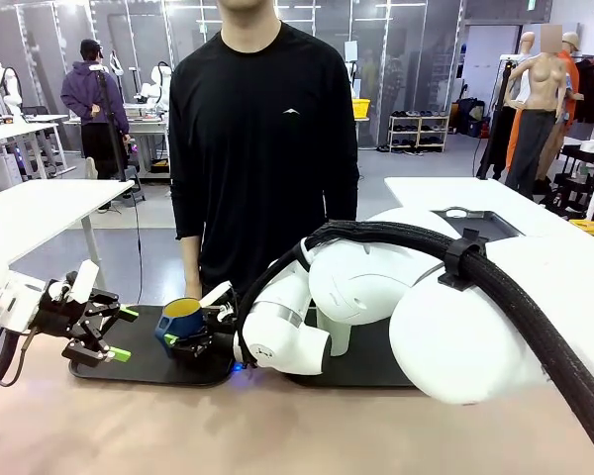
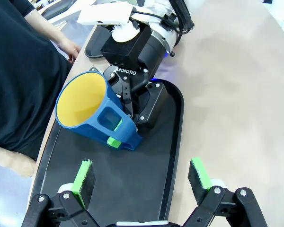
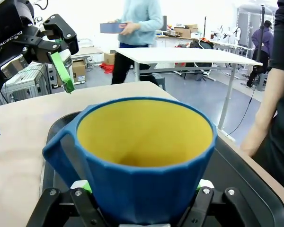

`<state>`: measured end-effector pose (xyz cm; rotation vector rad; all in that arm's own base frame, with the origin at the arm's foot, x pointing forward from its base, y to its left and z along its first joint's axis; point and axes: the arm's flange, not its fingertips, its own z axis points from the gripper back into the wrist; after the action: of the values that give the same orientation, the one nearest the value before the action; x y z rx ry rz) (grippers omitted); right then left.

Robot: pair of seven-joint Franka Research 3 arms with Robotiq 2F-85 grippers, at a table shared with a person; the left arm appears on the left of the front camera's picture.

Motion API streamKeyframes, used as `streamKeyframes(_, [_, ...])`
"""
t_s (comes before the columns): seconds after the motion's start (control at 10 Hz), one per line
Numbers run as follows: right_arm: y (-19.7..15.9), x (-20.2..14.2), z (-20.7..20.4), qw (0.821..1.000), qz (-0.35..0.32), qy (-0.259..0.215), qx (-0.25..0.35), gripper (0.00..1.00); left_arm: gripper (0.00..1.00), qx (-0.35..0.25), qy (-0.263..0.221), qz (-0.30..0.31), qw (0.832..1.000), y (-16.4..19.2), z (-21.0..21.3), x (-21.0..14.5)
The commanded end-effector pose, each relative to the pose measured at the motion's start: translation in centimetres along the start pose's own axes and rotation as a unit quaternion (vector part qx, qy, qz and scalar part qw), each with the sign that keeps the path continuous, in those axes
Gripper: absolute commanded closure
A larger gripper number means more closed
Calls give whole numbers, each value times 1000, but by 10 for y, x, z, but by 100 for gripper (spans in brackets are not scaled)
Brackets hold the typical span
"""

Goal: Sort and store the cups by type.
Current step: Pick up the Handle plastic cup and place it into the empty Flat Tray.

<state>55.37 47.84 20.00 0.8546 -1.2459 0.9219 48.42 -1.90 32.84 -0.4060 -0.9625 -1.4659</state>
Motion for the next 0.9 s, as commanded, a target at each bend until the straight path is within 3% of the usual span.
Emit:
streamKeyframes(0.0, [36, -21, 6, 999, 26, 10, -24, 13, 0, -2, -8, -1, 1000, 0, 1, 0])
streamKeyframes(0.2, [37, -20, 7, 999, 27, 12, -24, 0, 0, -2, -8, -1, 1000, 0, 1, 0])
streamKeyframes(0.8, [42, -19, 18, 999, 28, 14, -32, 0, 0, -2, -8, -1, 1000, 0, 1, 0])
